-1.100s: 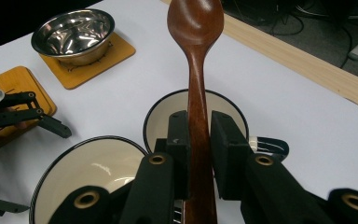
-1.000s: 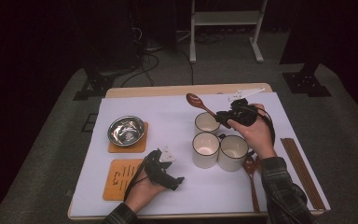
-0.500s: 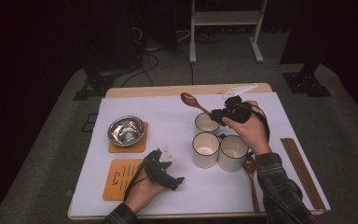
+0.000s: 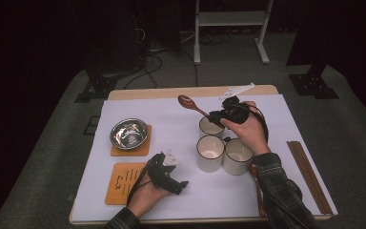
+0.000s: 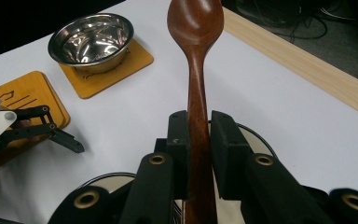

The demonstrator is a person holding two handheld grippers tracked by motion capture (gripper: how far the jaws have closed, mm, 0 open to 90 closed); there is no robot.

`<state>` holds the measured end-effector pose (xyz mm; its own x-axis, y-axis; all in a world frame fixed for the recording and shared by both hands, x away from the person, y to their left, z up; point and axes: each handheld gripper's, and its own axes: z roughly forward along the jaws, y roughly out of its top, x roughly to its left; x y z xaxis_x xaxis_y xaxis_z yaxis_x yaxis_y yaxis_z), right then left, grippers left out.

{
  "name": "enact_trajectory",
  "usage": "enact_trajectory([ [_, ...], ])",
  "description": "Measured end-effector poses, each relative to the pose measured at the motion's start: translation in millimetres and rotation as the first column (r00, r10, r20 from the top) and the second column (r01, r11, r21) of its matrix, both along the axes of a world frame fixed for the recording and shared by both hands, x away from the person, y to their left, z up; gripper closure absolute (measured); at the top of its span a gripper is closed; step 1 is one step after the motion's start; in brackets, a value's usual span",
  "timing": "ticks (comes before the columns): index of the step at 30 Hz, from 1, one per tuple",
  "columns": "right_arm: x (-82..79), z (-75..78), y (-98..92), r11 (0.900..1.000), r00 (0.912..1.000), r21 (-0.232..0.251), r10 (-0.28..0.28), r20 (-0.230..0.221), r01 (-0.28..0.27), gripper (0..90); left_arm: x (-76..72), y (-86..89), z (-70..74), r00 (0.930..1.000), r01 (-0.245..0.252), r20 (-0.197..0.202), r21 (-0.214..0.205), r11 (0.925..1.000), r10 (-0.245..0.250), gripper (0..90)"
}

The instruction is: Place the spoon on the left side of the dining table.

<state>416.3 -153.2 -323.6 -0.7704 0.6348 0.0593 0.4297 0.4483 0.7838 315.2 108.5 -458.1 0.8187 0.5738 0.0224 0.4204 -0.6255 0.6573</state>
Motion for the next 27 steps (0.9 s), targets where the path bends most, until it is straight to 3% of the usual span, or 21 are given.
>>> enact_trajectory([
  [27, 11.0, -1.1, 27.3, 0.9979, 0.9979, -0.016, 0.063, -0.018, -0.063, 77.5, 0.0, 0.0, 0.1, 1.0, 0.0, -0.001, 0.001, 1.0, 0.0, 1.8],
])
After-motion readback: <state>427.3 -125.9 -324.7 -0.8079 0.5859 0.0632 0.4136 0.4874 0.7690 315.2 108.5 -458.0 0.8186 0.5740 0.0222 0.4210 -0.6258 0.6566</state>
